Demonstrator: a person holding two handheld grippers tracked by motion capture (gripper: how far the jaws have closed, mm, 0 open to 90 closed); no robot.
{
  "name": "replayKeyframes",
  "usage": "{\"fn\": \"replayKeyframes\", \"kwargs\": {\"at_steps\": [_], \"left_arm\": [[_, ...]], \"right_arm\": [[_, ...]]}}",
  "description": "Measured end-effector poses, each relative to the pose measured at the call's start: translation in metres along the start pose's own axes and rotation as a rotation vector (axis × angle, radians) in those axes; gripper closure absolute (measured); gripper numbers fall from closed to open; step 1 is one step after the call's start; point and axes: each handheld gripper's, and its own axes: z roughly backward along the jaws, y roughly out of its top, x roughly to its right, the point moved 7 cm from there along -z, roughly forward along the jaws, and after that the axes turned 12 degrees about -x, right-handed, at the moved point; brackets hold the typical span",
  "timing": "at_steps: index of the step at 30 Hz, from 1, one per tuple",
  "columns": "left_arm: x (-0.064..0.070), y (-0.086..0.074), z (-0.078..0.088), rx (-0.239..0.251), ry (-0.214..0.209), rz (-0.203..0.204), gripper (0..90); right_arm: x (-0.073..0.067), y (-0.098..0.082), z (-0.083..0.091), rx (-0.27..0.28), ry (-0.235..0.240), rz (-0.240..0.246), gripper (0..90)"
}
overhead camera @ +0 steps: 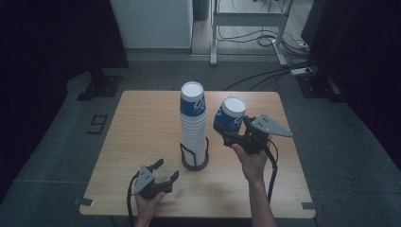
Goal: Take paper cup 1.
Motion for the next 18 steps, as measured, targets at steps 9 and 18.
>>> {"fn": "replayKeyframes", "kwargs": {"at_steps": [9,18], "left_arm": [[0.004,0.004,0.001,0.008,-0.03,-0.005,20.5],[0.02,0.009,0.0,0.028,-0.09,-0.024,27.4]], "right_arm": [[-0.004,-0.03,0.0,-0.029,0.02,-0.058,22.7],[-0.008,-0.065,-0.007,-0.072,0.058,-0.108,22.7]]}}
